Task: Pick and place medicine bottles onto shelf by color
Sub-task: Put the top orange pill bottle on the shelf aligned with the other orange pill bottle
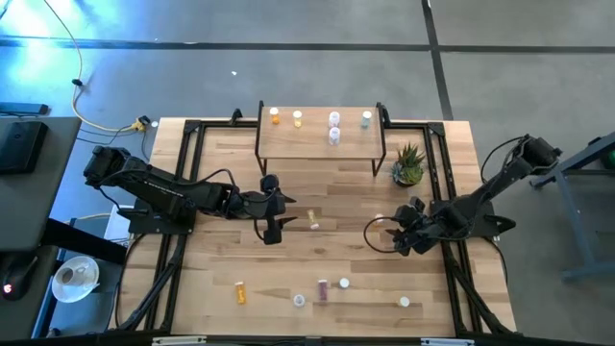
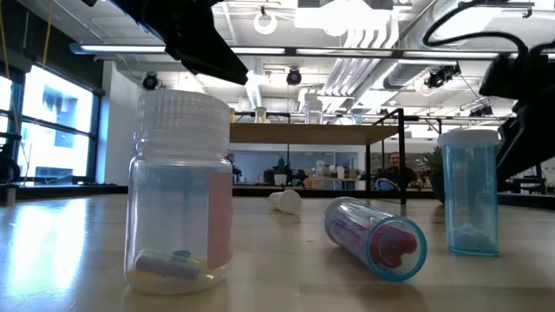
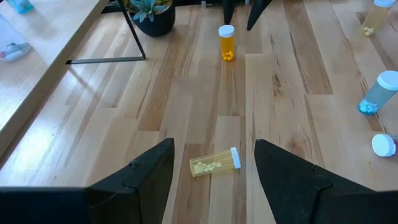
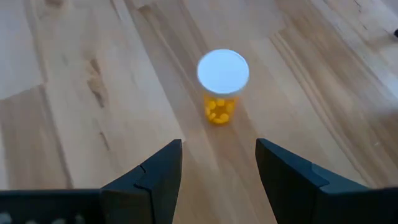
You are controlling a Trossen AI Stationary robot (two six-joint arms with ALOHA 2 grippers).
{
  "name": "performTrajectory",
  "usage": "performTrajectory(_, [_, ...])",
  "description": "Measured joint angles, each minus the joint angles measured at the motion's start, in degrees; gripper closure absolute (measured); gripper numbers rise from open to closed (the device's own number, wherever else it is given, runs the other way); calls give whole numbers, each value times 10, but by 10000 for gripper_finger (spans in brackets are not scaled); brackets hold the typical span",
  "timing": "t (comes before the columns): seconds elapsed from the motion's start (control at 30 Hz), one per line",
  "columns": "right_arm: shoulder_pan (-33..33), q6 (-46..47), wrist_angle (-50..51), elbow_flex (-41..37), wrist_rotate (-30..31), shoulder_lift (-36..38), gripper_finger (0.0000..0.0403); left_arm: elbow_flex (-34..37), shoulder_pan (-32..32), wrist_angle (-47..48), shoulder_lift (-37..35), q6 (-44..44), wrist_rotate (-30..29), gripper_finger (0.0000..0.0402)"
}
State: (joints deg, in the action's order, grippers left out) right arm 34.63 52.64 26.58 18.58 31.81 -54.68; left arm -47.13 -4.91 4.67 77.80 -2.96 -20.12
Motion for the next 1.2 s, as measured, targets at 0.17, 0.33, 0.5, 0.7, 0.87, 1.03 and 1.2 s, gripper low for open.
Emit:
performTrajectory(0.17, [0, -1, -69, -48, 33, 0, 208, 0, 0, 0, 0, 1, 0, 188])
performTrajectory(0.33, [0, -10, -164, -102, 64, 0, 208, 0, 0, 0, 0, 1, 0, 188])
performTrajectory(0.5, [-1, -58, -313, -161, 71, 0, 208, 0, 0, 0, 0, 1, 0, 188])
performTrajectory(0.7, [-1, -68, -357, -180, 74, -4, 208, 0, 0, 0, 0, 1, 0, 188])
performTrajectory(0.87, [-2, -92, -384, -179, 76, -12, 208, 0, 0, -2, 0, 1, 0, 188])
performTrajectory(1.03, [-4, -95, -387, -179, 80, -13, 208, 0, 0, -2, 0, 1, 0, 188])
performTrajectory(1.2, [-22, -124, -411, -179, 73, -13, 208, 0, 0, -2, 0, 1, 0, 188])
